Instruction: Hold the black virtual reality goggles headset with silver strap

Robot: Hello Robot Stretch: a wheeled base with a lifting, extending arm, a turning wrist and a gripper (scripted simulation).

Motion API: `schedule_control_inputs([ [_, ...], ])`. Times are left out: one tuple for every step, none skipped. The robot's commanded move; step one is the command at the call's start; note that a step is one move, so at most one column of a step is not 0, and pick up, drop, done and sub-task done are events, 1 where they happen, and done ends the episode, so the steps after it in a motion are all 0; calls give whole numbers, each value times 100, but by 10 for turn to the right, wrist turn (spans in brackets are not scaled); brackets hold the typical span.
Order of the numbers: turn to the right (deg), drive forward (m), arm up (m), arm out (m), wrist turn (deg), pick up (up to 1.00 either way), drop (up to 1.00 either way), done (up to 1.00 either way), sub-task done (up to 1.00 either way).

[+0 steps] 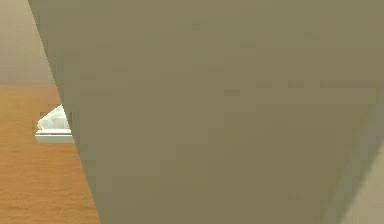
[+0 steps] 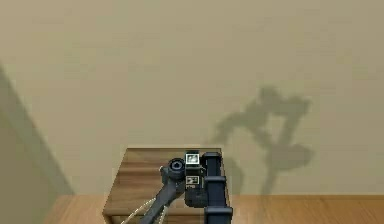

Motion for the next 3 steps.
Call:
schedule_control_inputs([
  [0,0,0,0,450,0,0,0,0],
  [0,0,0,0,450,0,0,0,0],
  [0,0,0,0,450,0,0,0,0],
])
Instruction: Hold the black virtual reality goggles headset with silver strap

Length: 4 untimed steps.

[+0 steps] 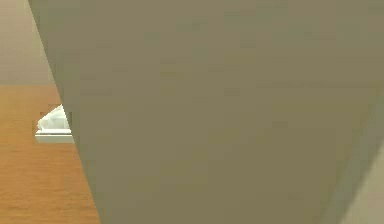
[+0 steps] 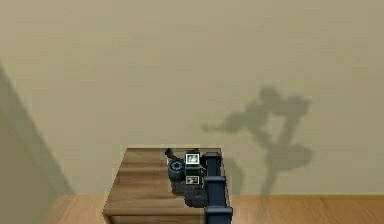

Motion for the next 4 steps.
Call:
schedule_control_inputs([
  [0,0,0,0,150,0,0,0,0],
  [0,0,-30,0,0,0,0,0,0],
  [0,0,0,0,0,100,0,0,0],
  [0,0,10,0,0,0,0,0,0],
])
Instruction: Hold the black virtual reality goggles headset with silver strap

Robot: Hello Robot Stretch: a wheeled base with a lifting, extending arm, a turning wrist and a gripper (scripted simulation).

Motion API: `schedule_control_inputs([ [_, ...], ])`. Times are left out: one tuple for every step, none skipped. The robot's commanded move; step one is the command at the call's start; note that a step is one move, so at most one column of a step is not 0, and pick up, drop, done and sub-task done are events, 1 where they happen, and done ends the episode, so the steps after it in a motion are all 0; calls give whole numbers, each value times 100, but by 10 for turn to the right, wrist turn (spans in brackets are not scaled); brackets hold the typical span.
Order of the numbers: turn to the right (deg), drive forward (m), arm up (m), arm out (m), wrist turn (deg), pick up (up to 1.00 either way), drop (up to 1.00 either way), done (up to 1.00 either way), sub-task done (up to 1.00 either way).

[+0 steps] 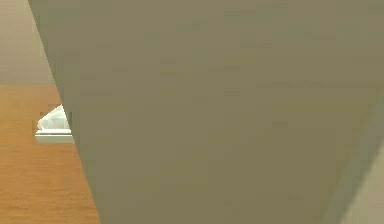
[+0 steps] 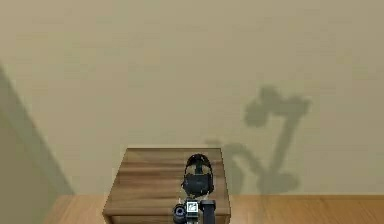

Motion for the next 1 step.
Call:
schedule_control_inputs([
  [0,0,0,0,0,0,0,100,0],
])
